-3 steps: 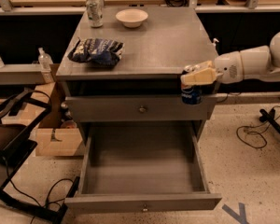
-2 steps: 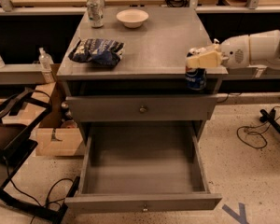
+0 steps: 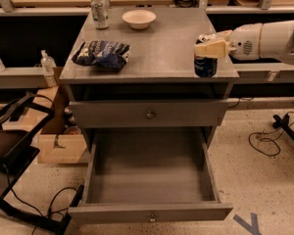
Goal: Pick pepsi can from middle drawer and place on counter
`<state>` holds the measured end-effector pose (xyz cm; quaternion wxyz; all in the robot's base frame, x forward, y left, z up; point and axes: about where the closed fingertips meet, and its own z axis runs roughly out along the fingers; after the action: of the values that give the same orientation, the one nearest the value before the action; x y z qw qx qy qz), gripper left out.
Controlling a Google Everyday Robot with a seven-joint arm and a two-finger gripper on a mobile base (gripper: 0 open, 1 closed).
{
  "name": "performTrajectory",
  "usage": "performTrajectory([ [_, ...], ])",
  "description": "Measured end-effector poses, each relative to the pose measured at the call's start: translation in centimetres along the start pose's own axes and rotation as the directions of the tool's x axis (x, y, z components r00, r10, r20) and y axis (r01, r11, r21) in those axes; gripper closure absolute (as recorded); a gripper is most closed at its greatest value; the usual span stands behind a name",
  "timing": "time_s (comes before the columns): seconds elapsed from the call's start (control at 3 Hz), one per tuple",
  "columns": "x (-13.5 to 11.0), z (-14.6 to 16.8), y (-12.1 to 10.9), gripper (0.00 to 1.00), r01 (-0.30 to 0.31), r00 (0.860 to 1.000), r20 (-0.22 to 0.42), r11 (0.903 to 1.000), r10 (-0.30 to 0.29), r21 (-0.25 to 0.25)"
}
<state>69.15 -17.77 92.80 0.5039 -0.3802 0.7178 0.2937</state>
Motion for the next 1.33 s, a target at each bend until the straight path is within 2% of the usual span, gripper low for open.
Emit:
performTrajectory([
  [0.33,0.0,0.0,0.0,1.00,0.000,1.000,0.000,1.0000,0.000,0.000],
  [0.67,-2.6,0.9,-2.6,1.00,-0.028,0.999,0.042,0.9994,0.027,0.020],
  [1.33,-5.1,6.1,-8.6,1.00,-0.094,0.987,0.130,0.9954,0.091,0.018],
])
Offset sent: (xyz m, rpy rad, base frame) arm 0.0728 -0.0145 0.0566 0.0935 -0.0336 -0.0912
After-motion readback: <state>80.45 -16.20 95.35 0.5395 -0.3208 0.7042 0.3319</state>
